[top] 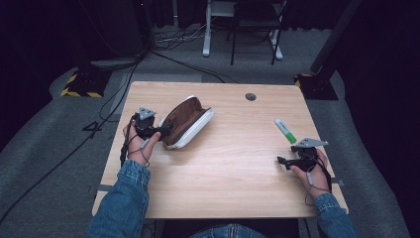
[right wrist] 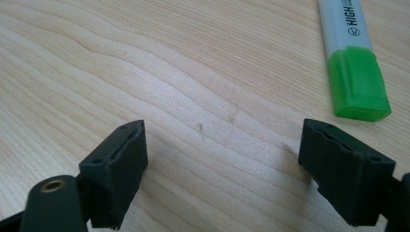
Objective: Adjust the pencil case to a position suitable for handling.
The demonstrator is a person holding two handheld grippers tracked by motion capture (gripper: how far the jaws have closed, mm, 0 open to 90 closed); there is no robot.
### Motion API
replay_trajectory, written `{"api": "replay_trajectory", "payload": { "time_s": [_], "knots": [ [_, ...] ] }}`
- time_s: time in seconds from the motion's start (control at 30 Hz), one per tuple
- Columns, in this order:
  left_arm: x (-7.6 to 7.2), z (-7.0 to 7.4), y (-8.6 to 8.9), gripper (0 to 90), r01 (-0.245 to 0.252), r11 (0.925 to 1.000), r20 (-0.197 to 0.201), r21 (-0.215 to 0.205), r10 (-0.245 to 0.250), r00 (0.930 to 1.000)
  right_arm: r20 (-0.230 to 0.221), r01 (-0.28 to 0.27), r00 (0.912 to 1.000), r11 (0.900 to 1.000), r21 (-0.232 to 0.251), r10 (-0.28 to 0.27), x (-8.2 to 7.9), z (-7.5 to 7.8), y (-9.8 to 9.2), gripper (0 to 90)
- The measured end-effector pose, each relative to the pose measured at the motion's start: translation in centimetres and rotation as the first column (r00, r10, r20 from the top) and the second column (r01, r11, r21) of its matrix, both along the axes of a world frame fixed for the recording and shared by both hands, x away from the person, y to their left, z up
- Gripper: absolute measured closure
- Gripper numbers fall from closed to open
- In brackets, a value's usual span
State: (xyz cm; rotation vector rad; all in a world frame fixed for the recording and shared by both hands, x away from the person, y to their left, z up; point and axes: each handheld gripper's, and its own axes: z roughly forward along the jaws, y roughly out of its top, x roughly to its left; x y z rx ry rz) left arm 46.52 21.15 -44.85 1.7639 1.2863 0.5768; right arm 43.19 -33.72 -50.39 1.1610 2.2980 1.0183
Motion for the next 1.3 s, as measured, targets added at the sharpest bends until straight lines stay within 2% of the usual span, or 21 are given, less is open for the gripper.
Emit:
{"api": "replay_trajectory", "payload": {
  "time_s": [0.23,0.43,0.53,0.77,0.9,0.97,1.07,1.17,1.3],
  "knots": [
    [0.9,-1.4,-0.6,20.2,0.019,0.9997,-0.026,0.017,-0.018,0.9995,0.0,0.0,1.0,1.0,0.0,0.0,0.0,0.0,0.0,17.8],
    [1.2,-2.2,-0.5,23.8,-0.005,0.9999,-0.038,0.014,0.005,0.9993,0.0,-0.001,1.0,1.0,0.0,0.001,0.0,0.0,0.0,17.8],
    [1.4,-2.6,-0.4,26.2,-0.011,0.9997,-0.038,0.02,0.011,0.9992,0.0,0.0,1.0,1.0,0.0,0.0,0.0,0.0,0.0,17.8],
    [1.7,-3.3,-0.7,28.6,0.011,0.9994,-0.035,0.033,-0.01,0.9994,0.0,-0.001,1.0,1.0,0.0,0.001,0.0,0.0,0.0,17.8],
    [1.9,-3.4,-0.9,35.7,0.016,0.9992,-0.03,0.037,-0.015,0.9994,0.0,-0.001,1.0,1.0,0.0,0.001,0.0,0.0,0.0,17.8],
    [2.0,-3.4,-1.0,42.7,0.007,0.9996,-0.03,0.028,-0.006,0.9995,0.0,0.0,1.0,1.0,-0.002,0.0,0.0,0.0,0.0,17.9],
    [2.1,-3.5,-0.8,47.4,0.006,0.9999,-0.042,0.015,-0.005,0.9991,0.0,-0.001,1.0,1.0,0.0,0.001,0.0,0.0,0.0,18.0],
    [2.1,-3.5,-0.6,58.7,0.019,0.9998,-0.057,-0.001,-0.019,0.9982,0.0,0.0,1.0,1.0,0.0,0.0,0.0,0.0,0.0,18.0],
    [2.1,-3.6,-0.7,72.0,0.04,0.9989,-0.057,-0.024,-0.042,0.9975,0.001,-0.001,1.0,1.0,0.0,0.001,0.0,0.0,0.0,18.0]
  ]
}}
